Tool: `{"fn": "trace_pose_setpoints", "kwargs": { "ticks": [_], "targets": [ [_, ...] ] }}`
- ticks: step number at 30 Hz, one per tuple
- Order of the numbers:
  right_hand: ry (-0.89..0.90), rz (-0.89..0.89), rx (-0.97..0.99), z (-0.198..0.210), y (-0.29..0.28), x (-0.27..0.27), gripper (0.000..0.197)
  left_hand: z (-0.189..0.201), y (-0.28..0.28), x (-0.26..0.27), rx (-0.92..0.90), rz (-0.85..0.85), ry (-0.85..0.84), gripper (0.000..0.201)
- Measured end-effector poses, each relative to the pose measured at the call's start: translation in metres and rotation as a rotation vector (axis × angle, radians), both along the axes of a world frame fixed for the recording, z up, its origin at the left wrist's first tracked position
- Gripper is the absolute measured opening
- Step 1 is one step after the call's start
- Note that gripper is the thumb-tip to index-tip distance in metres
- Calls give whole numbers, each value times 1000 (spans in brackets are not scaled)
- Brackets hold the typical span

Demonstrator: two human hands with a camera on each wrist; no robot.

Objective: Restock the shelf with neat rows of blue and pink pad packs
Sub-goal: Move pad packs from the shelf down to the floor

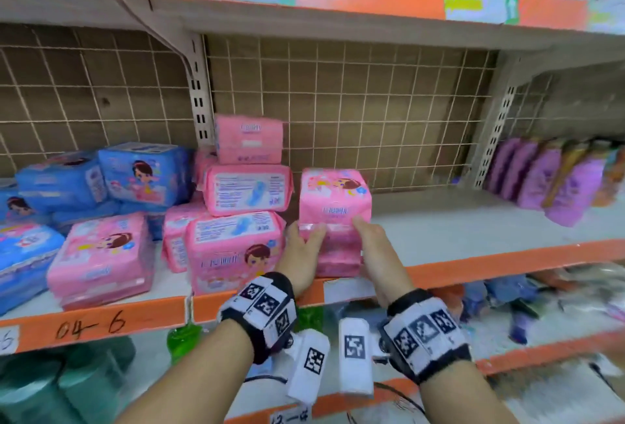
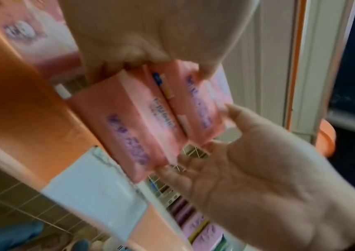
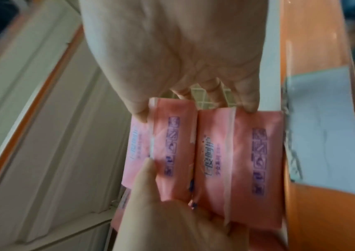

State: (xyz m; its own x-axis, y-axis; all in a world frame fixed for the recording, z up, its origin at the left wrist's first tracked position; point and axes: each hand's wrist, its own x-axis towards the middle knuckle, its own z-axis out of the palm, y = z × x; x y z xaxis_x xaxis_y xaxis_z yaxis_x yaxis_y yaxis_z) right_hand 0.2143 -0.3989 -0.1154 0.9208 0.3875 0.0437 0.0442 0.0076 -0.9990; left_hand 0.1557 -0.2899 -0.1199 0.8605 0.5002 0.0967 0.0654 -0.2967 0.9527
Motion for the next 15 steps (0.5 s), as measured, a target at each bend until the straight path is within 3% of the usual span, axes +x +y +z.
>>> {"fn": "trace_pose_setpoints", "kwargs": {
  "ticks": [3,7,9,11,13,15],
  "targets": [
    [38,7,22,-5,15,16,51,7,1,10,120,83,142,66],
    [-41,-162,-2,-10,22,14,40,12,7,-13,351,-73,223,63],
    [-232,-283,-69,-9,22,1,51,15,20,-40,345,-101,160,55],
    [-565,-375,-121,-4,28,-21,57,20,41,-70,248,-97,43,34],
    [-777,-357,-140,4,42,-50,58,24,69,-102,231,-74,-28,18],
    [-860,-257,-108,12,65,-77,52,27,102,-129,269,13,-37,18]
  ]
}}
